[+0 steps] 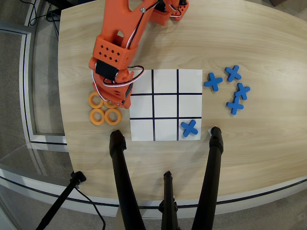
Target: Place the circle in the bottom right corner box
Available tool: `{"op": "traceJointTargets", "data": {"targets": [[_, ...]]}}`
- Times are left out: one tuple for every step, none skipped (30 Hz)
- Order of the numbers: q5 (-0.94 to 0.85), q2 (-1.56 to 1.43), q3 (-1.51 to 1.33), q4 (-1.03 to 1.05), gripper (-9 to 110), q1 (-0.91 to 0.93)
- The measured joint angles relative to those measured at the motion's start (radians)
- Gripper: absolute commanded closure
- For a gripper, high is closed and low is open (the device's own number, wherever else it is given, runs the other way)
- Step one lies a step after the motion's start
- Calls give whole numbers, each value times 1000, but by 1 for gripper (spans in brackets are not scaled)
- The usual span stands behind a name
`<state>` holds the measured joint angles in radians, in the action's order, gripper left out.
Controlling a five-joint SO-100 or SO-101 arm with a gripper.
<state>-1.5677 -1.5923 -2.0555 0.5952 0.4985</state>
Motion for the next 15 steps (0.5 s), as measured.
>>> {"op": "traceJointTargets", "data": {"targets": [[0, 9, 5, -2, 81, 0], [0, 17, 9, -5, 81, 0], [0, 23, 12, -6, 81, 0], [0, 31, 17, -6, 81, 0], [0, 38, 23, -6, 81, 0], [0, 46, 29, -6, 81, 0], [0, 52, 29, -6, 81, 0], [0, 55, 31, -6, 81, 0], [0, 63, 32, -6, 81, 0], [0, 69, 35, -8, 81, 0], [0, 75, 38, -11, 81, 0], [0, 80, 43, -12, 81, 0], [0, 84, 46, -14, 81, 0], [0, 89, 46, -17, 81, 0], [0, 92, 48, -18, 81, 0]]}}
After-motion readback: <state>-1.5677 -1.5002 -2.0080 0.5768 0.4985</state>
